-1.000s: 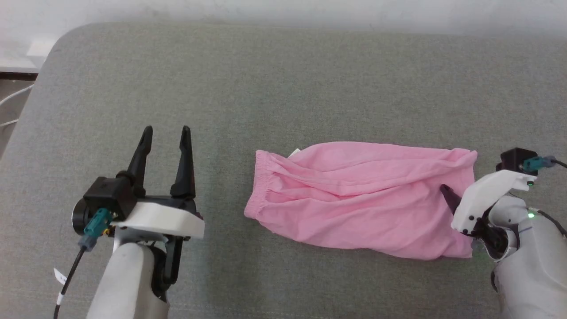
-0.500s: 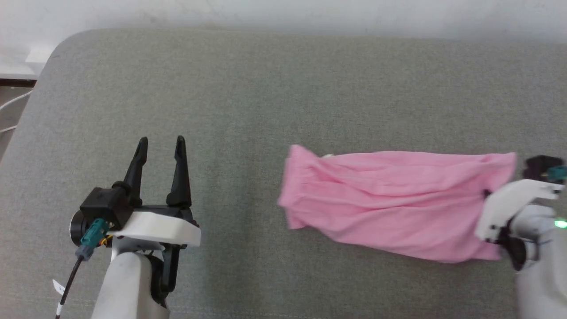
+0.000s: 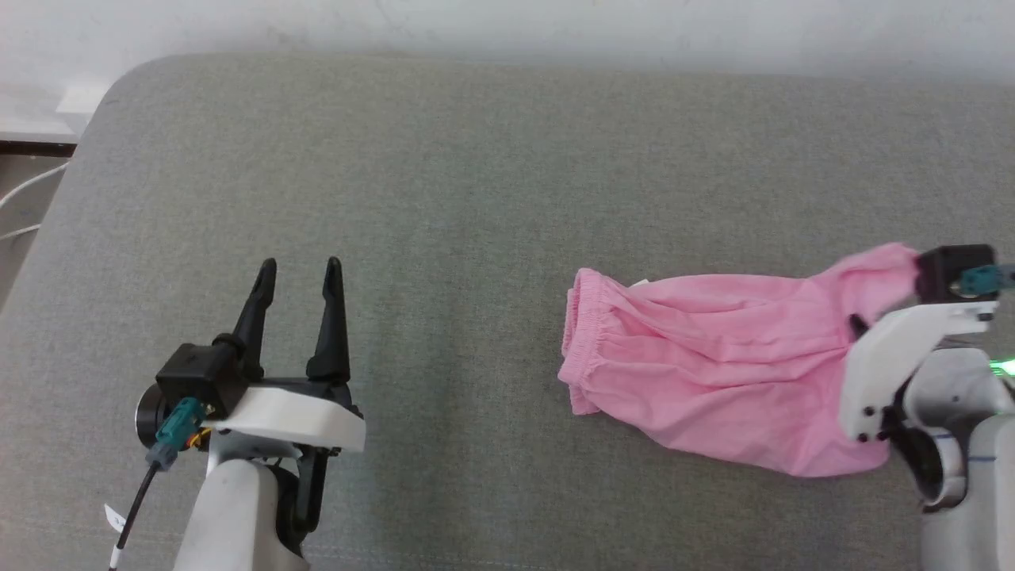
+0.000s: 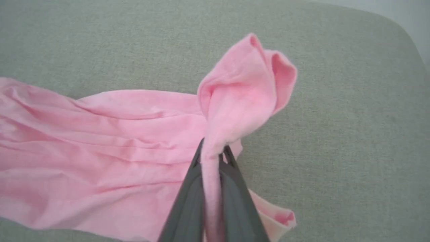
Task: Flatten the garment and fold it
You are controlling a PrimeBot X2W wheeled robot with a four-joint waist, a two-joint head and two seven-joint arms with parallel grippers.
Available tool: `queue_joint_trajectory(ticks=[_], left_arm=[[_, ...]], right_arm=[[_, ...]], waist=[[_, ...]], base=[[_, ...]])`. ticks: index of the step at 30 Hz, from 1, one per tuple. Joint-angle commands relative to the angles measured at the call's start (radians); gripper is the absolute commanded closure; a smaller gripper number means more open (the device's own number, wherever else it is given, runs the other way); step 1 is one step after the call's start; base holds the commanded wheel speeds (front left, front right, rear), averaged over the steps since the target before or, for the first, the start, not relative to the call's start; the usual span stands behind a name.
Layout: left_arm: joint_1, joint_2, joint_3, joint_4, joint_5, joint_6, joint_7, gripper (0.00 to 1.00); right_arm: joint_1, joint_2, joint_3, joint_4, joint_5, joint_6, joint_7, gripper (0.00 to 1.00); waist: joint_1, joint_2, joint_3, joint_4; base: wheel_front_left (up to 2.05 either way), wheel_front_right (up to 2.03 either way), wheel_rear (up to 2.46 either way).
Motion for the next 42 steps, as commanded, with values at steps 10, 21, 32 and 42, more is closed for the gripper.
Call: queue_joint_trajectory(ticks=[10,21,32,42], left_arm=[[-0.008,-0.006,-0.001,0.012,0.002,-0.012,-0.005,0.0],[-0.045,-0.006,-0.044,0.012,-0.032,-0.005,-0.005,0.0],[-0.038,-0.006,-0.049,0.017,-0.041,0.01,-0.005,0.0],[-0.006,-0.006,-0.016,0.008,-0.021,0.004,-0.005,0.0]], right_arm=[[0.024,0.005,0.327,-0.209,0.115,-0.001,0.196,1.0],[-0.212,0.006,0.487,0.125,0.18,-0.001,0.119,1.0],[-0.311,0.006,0.596,0.288,0.341,-0.001,-0.082,0.0],[-0.156,0.006,0.38,0.027,0.406,-0.001,-0.493,0.0]], waist=[[0.0,0.0,0.006,0.024],[0.0,0.0,0.062,0.072],[0.0,0.0,0.051,0.06],[0.0,0.0,-0.006,-0.001]], base=[[0.0,0.0,0.0],[0.0,0.0,0.0],[0.0,0.0,0.0],[0.0,0.0,0.0]])
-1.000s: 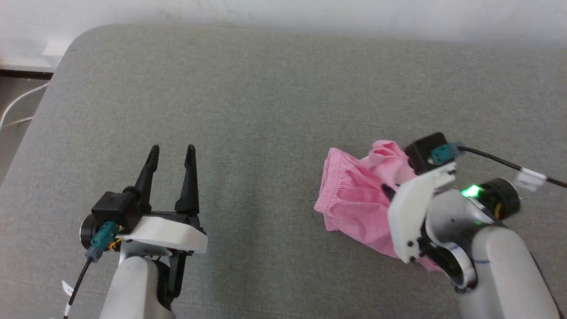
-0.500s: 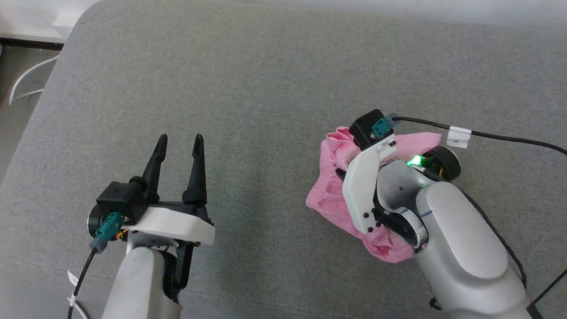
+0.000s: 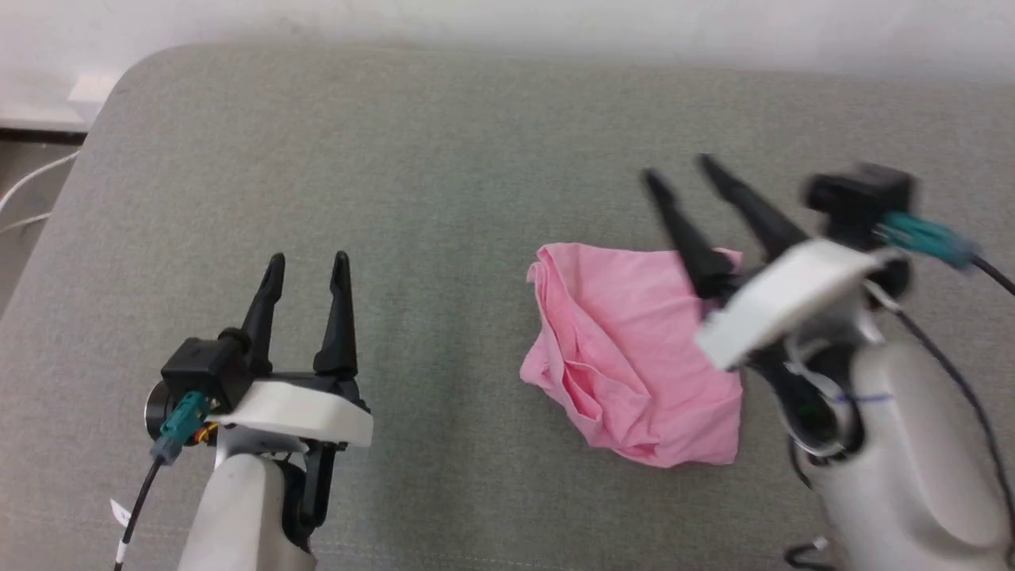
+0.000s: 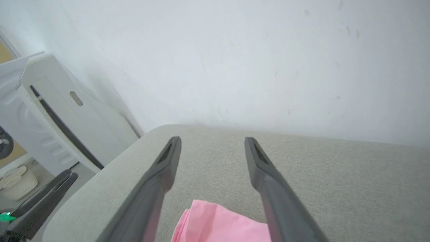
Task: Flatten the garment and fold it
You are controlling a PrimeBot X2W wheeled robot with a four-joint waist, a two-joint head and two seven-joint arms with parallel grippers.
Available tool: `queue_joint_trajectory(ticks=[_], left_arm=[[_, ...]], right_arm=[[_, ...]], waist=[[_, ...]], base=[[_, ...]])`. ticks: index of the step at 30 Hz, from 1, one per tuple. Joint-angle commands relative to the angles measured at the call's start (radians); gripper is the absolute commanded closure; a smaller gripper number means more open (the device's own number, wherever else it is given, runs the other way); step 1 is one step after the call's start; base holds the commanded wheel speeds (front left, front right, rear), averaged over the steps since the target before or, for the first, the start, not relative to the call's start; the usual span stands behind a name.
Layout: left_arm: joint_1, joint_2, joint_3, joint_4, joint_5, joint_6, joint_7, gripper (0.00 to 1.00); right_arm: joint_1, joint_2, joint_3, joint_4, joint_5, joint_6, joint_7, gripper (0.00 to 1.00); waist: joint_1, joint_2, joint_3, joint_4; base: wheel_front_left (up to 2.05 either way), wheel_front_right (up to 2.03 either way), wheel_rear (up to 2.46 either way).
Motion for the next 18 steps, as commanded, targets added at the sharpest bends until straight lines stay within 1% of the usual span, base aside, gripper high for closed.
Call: queue_joint_trajectory(ticks=[1,5,9,10,11,12,13,16,18], left_arm=[[0.016,-0.002,0.008,-0.006,0.009,0.0,-0.005,0.0],[0.024,-0.002,0.017,-0.017,0.007,-0.001,-0.005,0.0],[0.027,-0.002,0.021,-0.027,0.005,0.0,-0.005,0.0],[0.027,-0.002,0.021,-0.027,0.005,0.0,-0.005,0.0],[0.026,-0.002,0.021,-0.031,0.005,0.001,-0.005,0.0],[0.026,-0.002,0.021,-0.031,0.005,0.001,-0.005,0.0],[0.024,-0.002,0.021,-0.034,0.006,0.003,-0.005,0.0],[0.023,-0.002,0.02,-0.038,0.006,0.006,-0.005,0.0],[0.021,-0.002,0.017,-0.04,0.003,0.008,-0.005,0.0]], right_arm=[[0.058,-0.002,-0.055,-0.013,-0.004,-0.001,-0.048,0.0],[0.167,-0.002,-0.179,0.0,-0.009,-0.001,-0.129,0.0],[0.235,-0.002,-0.234,0.073,0.028,-0.001,-0.148,0.0],[0.235,-0.002,-0.234,0.073,0.028,-0.001,-0.148,0.0],[0.246,-0.002,-0.237,0.115,0.045,-0.001,-0.143,0.0],[0.246,-0.002,-0.237,0.115,0.045,-0.001,-0.143,0.0],[0.246,-0.002,-0.228,0.157,0.096,-0.001,-0.128,0.0],[0.233,-0.002,-0.213,0.2,0.127,-0.001,-0.109,0.0],[0.218,-0.002,-0.197,0.242,0.169,-0.001,-0.084,0.0]], waist=[[0.0001,0.0,-0.022,-0.026],[0.0001,0.0,-0.027,-0.039],[0.0001,0.0,-0.025,-0.046],[0.0001,0.0,-0.025,-0.046],[0.0001,0.0,-0.021,-0.047],[0.0001,0.0,-0.021,-0.047],[0.0001,0.0,-0.017,-0.047],[0.0001,0.0,-0.013,-0.045],[0.0001,0.0,-0.008,-0.041]], base=[[0.0,0.0,0.0],[0.0,0.0,0.0],[0.0,0.0,0.0],[0.0,0.0,0.0],[0.0,0.0,0.0],[0.0,0.0,0.0],[0.0,0.0,0.0],[0.0,0.0,0.0],[0.0,0.0,0.0]])
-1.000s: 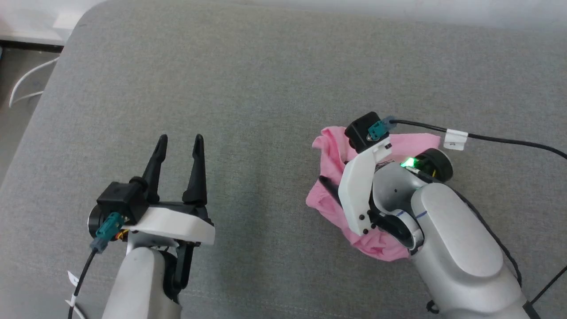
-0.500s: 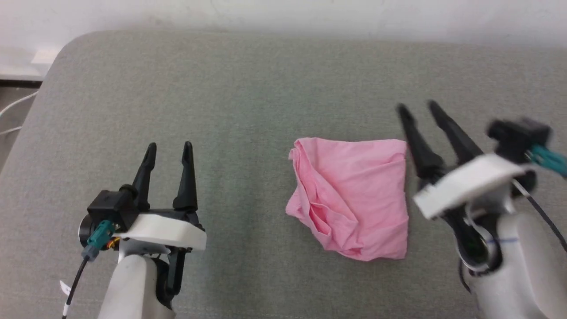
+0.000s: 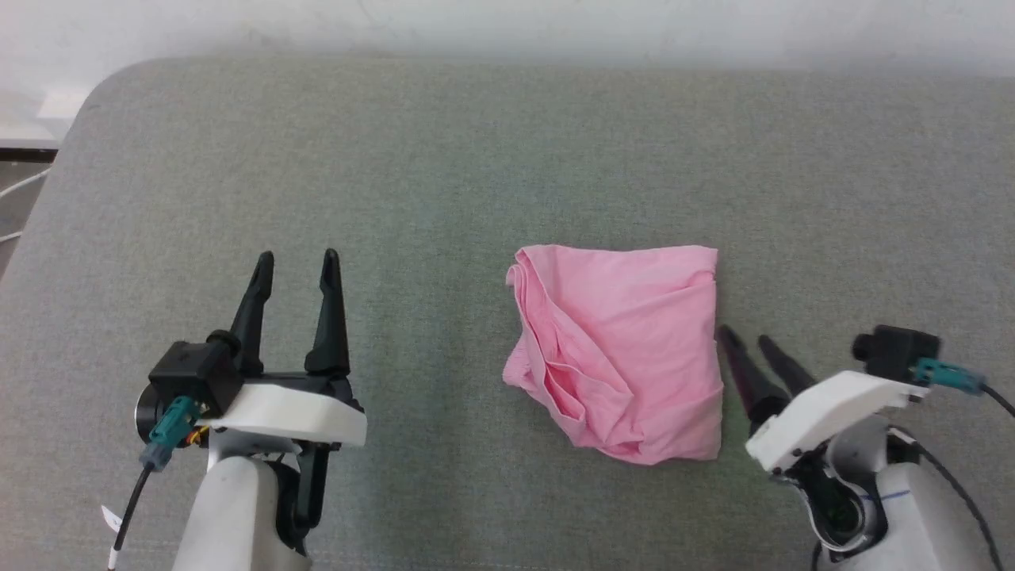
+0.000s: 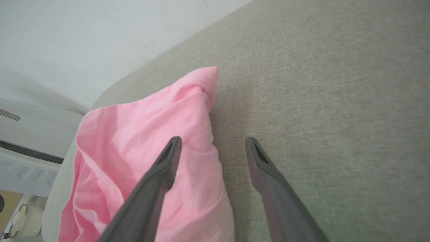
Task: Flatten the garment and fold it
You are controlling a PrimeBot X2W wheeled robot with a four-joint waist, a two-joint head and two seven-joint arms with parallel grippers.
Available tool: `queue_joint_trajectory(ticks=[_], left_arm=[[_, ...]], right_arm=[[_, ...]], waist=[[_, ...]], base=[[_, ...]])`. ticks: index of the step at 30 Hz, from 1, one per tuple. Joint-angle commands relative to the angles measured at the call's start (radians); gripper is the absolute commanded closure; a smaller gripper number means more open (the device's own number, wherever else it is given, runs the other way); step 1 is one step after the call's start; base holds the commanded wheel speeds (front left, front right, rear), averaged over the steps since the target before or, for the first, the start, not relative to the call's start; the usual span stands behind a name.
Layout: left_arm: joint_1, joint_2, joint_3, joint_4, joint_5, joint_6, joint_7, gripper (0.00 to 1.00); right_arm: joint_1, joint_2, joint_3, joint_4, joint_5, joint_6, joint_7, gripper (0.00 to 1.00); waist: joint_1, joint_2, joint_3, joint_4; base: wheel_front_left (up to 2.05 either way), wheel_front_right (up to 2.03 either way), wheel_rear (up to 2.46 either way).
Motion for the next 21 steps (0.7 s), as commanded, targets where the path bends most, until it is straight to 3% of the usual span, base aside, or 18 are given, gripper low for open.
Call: queue_joint_trajectory(ticks=[1,9,10,11,12,13,17,21], left_arm=[[0.0,-0.002,-0.001,-0.005,-0.002,0.005,-0.005,0.0],[-0.003,-0.002,-0.012,-0.005,-0.01,0.01,-0.005,0.0],[-0.003,-0.002,-0.013,-0.004,-0.011,0.01,-0.005,0.0],[-0.002,-0.002,-0.014,-0.003,-0.011,0.011,-0.005,0.0],[-0.002,-0.002,-0.015,-0.003,-0.011,0.012,-0.005,0.0],[-0.001,-0.002,-0.015,-0.003,-0.012,0.013,-0.005,0.0],[0.008,-0.002,-0.007,-0.01,-0.012,0.018,-0.005,0.0],[0.013,-0.002,0.002,-0.019,-0.002,0.015,-0.005,0.0]], right_arm=[[-0.033,0.002,0.019,0.029,0.022,-0.001,0.023,0.0],[-0.113,0.002,0.069,0.174,0.045,-0.001,0.147,0.0],[-0.121,0.002,0.07,0.2,0.031,-0.001,0.173,0.51],[-0.13,0.002,0.071,0.221,0.011,-0.001,0.197,0.69],[-0.138,0.002,0.077,0.232,-0.008,-0.001,0.215,0.76],[-0.146,0.002,0.081,0.237,-0.02,-0.001,0.227,1.0],[-0.177,0.002,0.127,0.21,-0.051,-0.001,0.268,1.0],[-0.228,-0.028,0.21,0.148,-0.178,-0.001,0.305,1.0]], waist=[[0.0,-0.0001,0.006,0.008],[0.0,-0.0001,0.015,0.03],[0.0,-0.0001,0.015,0.031],[0.0,-0.0001,0.015,0.033],[0.0,-0.0001,0.015,0.034],[0.0,-0.0001,0.015,0.033],[0.0,-0.0001,0.017,0.002],[0.0,-0.0001,0.023,-0.066]], base=[[0.0,0.0,0.0],[0.0,0.0,0.0],[0.0,0.0,0.0],[0.0,0.0,0.0],[0.0,0.0,0.0],[0.0,0.0,0.0],[0.0,0.0,0.0],[0.0,0.0,0.0]])
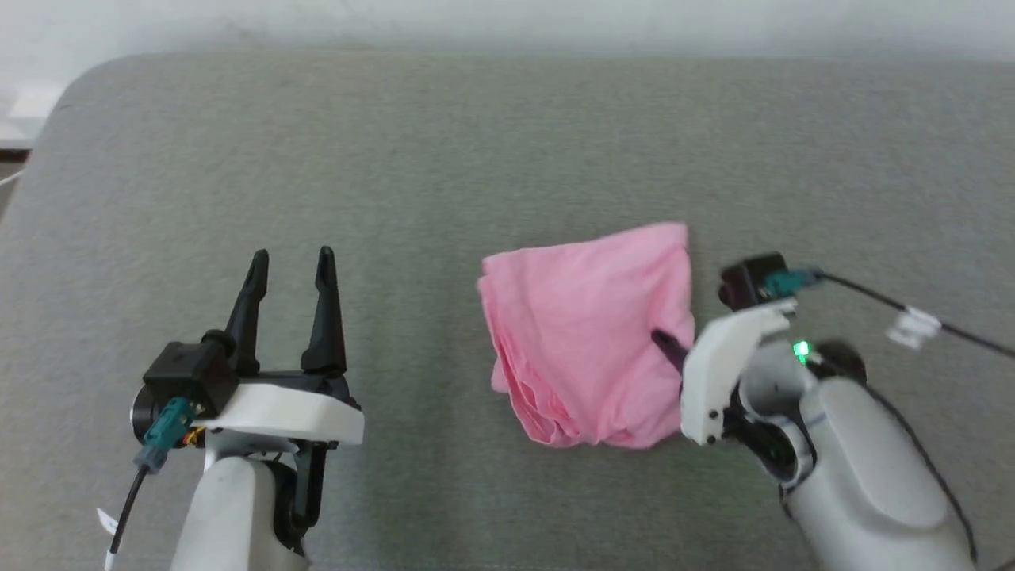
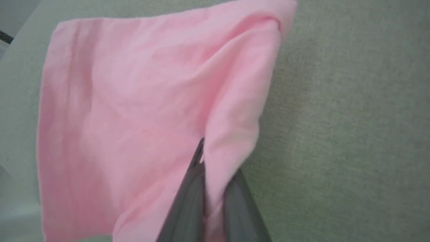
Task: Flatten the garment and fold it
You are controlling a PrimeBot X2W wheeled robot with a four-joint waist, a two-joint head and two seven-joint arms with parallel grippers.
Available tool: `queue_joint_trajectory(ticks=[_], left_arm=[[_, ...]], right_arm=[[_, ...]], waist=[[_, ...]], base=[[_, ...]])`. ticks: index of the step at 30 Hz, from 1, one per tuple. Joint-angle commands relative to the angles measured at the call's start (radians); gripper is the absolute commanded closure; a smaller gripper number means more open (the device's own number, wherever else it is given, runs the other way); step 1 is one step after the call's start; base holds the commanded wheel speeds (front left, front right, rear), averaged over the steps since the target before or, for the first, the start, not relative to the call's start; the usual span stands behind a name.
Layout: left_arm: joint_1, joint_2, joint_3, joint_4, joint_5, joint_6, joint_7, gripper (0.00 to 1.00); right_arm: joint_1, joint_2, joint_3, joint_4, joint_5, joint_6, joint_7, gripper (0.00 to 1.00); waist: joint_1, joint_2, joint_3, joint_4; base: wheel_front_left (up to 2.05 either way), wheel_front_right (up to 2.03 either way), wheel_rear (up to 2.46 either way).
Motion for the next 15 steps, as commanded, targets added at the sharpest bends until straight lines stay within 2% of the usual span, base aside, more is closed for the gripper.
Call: queue_joint_trajectory(ticks=[1,8,12,15], left_arm=[[0.01,-0.002,0.004,-0.007,0.008,0.002,-0.005,0.0],[-0.019,-0.002,0.01,-0.029,0.034,-0.011,-0.005,0.0],[-0.056,-0.001,0.007,-0.053,0.058,-0.018,-0.005,0.0],[-0.081,0.006,-0.001,-0.071,0.083,-0.022,-0.005,0.0]], right_arm=[[-0.03,-0.022,0.016,-0.017,-0.029,-0.001,0.008,1.0],[-0.15,-0.153,0.136,-0.071,-0.177,-0.001,0.062,1.0],[-0.216,-0.226,0.123,-0.051,-0.229,-0.001,0.066,1.0],[-0.252,-0.262,0.072,-0.009,-0.265,-0.001,0.056,1.0]], waist=[[-0.0001,-0.0002,0.007,-0.065],[-0.0001,-0.0002,0.054,-0.227],[-0.0001,-0.0002,0.112,-0.31],[-0.0001,-0.0002,0.16,-0.362]], base=[[0.0,0.0,0.0],[0.0,0.0,0.0],[0.0,0.0,0.0],[0.0,0.0,0.0]])
